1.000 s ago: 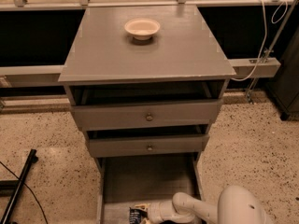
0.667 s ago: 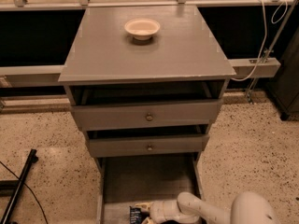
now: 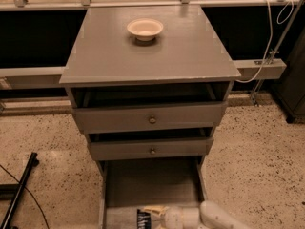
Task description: Pick rxbar blueberry from bottom drawer and place on counter
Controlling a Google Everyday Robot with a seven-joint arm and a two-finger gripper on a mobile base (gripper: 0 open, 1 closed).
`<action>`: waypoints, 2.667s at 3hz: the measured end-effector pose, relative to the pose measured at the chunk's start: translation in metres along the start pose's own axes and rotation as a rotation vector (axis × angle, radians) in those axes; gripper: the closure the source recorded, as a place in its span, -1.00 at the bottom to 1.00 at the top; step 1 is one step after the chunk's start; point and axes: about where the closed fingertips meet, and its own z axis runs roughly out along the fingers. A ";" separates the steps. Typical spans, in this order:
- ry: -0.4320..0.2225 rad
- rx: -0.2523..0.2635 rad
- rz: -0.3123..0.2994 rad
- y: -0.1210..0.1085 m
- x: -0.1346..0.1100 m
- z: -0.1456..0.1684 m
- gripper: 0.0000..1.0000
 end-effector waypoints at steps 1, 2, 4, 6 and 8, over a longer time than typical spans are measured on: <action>0.029 0.049 -0.060 -0.038 -0.069 -0.048 1.00; 0.131 0.076 0.051 -0.107 -0.117 -0.089 1.00; 0.184 0.071 0.183 -0.176 -0.139 -0.134 1.00; 0.207 -0.008 0.106 -0.252 -0.211 -0.112 1.00; 0.267 0.002 0.061 -0.367 -0.305 -0.122 1.00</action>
Offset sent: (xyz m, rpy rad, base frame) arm 0.0935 -0.1215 0.2876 -0.2337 0.2100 -0.2851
